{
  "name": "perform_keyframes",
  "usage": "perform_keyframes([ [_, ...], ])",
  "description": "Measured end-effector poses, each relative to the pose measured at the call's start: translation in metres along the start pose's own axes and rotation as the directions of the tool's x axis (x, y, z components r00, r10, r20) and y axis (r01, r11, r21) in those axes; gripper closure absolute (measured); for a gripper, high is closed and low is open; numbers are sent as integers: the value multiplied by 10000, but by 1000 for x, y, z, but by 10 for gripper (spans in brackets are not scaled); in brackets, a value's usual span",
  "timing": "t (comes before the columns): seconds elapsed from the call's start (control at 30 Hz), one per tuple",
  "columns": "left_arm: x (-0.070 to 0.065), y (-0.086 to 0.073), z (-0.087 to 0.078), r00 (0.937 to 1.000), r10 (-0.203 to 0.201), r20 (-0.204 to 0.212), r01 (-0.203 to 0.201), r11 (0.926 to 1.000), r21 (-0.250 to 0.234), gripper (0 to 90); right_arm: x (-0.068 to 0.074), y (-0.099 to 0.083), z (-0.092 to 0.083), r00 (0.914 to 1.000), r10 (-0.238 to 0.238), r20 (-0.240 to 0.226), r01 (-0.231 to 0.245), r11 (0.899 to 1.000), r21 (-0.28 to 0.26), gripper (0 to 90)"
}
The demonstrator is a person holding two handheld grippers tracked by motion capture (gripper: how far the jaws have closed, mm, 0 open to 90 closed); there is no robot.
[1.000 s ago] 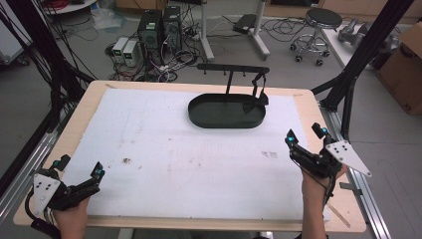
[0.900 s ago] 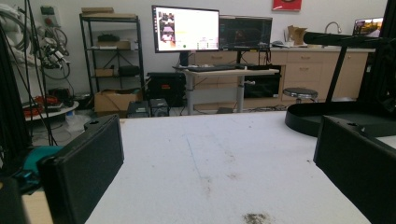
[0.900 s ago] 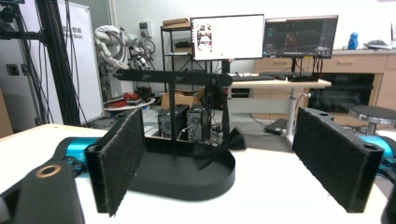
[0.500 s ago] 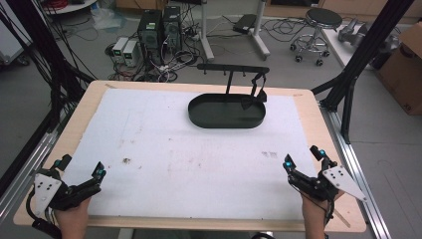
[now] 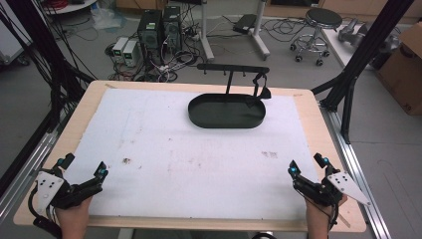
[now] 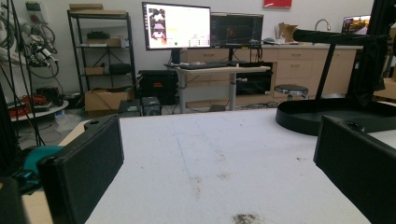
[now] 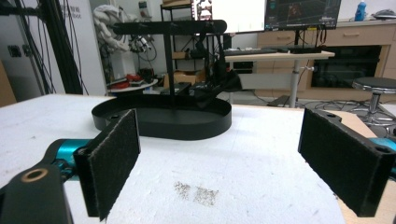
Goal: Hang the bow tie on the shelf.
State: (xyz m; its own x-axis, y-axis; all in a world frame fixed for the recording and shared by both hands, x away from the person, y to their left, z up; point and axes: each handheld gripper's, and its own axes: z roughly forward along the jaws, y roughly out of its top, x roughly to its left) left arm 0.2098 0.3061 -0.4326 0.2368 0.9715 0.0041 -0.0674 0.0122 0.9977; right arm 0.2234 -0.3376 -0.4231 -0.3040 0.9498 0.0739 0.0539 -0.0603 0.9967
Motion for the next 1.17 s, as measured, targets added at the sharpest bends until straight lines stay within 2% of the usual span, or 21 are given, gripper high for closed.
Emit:
perform_keyframes([
  [0.23,0,1,0,10000,-30,36,30,10000,-1,21,0,1,-2,10000,-47,-25,47,9999,-110,120],
  [0.73,1,1,0,9999,-99,62,99,9999,25,21,1,0,0,9999,-161,-34,162,9997,174,120],
  [1.17,1,1,1,9997,-82,209,79,9999,151,21,-3,0,0,10000,-68,68,67,9999,153,120],
])
